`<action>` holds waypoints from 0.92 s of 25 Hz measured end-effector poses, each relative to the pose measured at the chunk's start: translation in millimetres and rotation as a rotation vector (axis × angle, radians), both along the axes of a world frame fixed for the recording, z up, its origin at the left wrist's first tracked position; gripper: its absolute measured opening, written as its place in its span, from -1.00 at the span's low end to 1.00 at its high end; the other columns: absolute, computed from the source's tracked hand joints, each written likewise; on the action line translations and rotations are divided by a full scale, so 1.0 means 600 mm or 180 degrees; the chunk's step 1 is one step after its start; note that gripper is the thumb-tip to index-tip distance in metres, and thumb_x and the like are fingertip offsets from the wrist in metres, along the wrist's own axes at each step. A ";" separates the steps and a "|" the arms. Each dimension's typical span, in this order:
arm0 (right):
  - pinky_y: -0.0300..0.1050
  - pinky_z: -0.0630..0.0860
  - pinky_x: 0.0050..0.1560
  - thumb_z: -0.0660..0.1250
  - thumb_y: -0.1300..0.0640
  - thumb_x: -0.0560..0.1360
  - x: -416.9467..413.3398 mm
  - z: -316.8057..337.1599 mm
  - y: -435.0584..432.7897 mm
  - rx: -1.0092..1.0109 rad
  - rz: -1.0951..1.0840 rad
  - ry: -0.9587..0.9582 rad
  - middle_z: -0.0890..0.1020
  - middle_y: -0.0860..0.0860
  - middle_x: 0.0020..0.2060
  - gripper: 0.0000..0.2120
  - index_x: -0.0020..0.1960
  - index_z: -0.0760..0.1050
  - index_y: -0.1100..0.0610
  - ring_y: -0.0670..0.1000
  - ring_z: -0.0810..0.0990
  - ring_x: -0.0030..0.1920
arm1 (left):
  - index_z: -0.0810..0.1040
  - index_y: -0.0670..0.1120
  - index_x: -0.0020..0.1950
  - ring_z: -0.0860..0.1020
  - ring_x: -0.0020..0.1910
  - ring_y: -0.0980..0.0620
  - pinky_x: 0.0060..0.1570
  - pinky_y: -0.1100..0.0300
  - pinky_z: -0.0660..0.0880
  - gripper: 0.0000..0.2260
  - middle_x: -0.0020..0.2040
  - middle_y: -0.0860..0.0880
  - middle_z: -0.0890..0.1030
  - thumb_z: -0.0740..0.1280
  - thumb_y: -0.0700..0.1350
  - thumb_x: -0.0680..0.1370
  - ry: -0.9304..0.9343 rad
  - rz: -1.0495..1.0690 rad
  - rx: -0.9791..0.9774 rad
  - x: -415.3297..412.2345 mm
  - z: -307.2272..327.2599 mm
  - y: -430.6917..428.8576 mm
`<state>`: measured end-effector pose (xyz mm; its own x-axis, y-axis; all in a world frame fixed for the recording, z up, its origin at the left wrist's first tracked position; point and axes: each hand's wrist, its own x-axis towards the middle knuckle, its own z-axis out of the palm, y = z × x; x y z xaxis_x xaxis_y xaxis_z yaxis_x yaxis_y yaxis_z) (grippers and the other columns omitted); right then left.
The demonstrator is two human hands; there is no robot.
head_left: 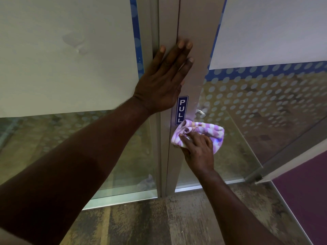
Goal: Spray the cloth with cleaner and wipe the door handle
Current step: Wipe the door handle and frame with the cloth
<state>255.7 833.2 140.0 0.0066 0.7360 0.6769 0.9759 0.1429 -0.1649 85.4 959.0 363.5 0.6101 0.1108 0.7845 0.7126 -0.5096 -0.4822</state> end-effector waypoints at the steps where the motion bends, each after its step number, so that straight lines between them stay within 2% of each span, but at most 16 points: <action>1: 0.13 0.38 0.28 0.48 0.05 0.51 0.010 0.000 -0.003 -0.0010 0.0060 0.0009 0.65 0.07 0.29 -0.64 0.30 0.65 0.03 0.10 0.50 0.29 | 0.37 -0.25 0.59 0.33 0.58 -0.31 0.60 -0.23 0.03 -0.51 0.59 -0.30 0.35 0.22 -0.12 0.67 0.0001 -0.0003 0.0010 0.000 0.000 0.000; 5: 0.17 0.37 0.33 0.37 -0.06 0.57 0.043 -0.005 -0.018 -0.0043 -0.0022 0.0066 0.66 0.06 0.27 -0.64 0.31 0.64 0.06 0.12 0.54 0.28 | 0.36 -0.24 0.60 0.33 0.59 -0.31 0.63 -0.22 -0.01 -0.50 0.59 -0.30 0.36 0.23 -0.13 0.67 -0.0009 0.0028 0.0055 0.001 -0.004 0.004; 10: 0.14 0.39 0.22 0.49 -0.04 0.50 -0.002 0.004 0.006 -0.0055 -0.0188 0.0100 0.68 0.06 0.15 -0.67 0.22 0.66 0.03 0.13 0.57 0.15 | 0.34 -0.23 0.61 0.32 0.59 -0.30 0.63 -0.20 -0.07 -0.49 0.59 -0.30 0.35 0.24 -0.13 0.66 -0.0035 0.0042 0.0078 0.005 -0.006 0.006; 13: 0.09 0.34 0.22 0.58 0.05 0.39 -0.036 0.014 0.025 -0.0098 -0.0226 0.0166 0.67 0.09 0.16 -0.59 0.22 0.66 0.01 0.10 0.50 0.20 | 0.33 -0.24 0.61 0.32 0.59 -0.30 0.63 -0.20 -0.08 -0.48 0.60 -0.30 0.34 0.24 -0.14 0.65 -0.0003 0.0064 0.0116 0.005 -0.006 0.005; 15: 0.12 0.35 0.25 0.53 0.03 0.45 -0.022 0.007 0.016 -0.0148 -0.0032 0.0082 0.65 0.09 0.21 -0.59 0.29 0.63 0.00 0.10 0.51 0.25 | 0.32 -0.23 0.62 0.31 0.60 -0.30 0.64 -0.20 -0.11 -0.46 0.60 -0.30 0.33 0.24 -0.15 0.63 0.0024 0.0084 0.0152 0.003 -0.007 0.006; 18: 0.20 0.40 0.32 0.33 -0.11 0.61 0.039 -0.008 -0.009 -0.0195 -0.0047 0.0020 0.62 0.05 0.31 -0.63 0.37 0.57 -0.03 0.11 0.52 0.32 | 0.29 -0.22 0.64 0.27 0.61 -0.29 0.64 -0.19 -0.15 -0.44 0.61 -0.30 0.32 0.24 -0.15 0.63 0.0033 0.0081 0.0147 0.001 -0.007 0.010; 20: 0.20 0.38 0.36 0.25 -0.17 0.66 0.073 -0.008 -0.014 -0.0268 -0.0164 0.0261 0.60 0.00 0.33 -0.63 0.37 0.57 -0.04 0.08 0.50 0.38 | 0.29 -0.22 0.64 0.25 0.61 -0.29 0.65 -0.18 -0.16 -0.44 0.61 -0.30 0.31 0.25 -0.14 0.63 0.0037 0.0112 0.0167 0.002 -0.008 0.010; 23: 0.04 0.38 0.41 0.26 -0.11 0.67 0.084 -0.005 0.002 -0.0281 0.0072 0.1075 0.55 0.02 0.35 -0.65 0.34 0.60 0.04 0.08 0.46 0.42 | 0.30 -0.21 0.63 0.25 0.61 -0.28 0.65 -0.18 -0.14 -0.44 0.61 -0.30 0.32 0.27 -0.13 0.64 0.0016 0.0096 0.0172 0.004 -0.009 0.012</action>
<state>306.2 834.3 136.9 0.2026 0.7942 0.5729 0.8608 0.1345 -0.4908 87.8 966.0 358.0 0.6111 0.0867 0.7868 0.7247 -0.4609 -0.5121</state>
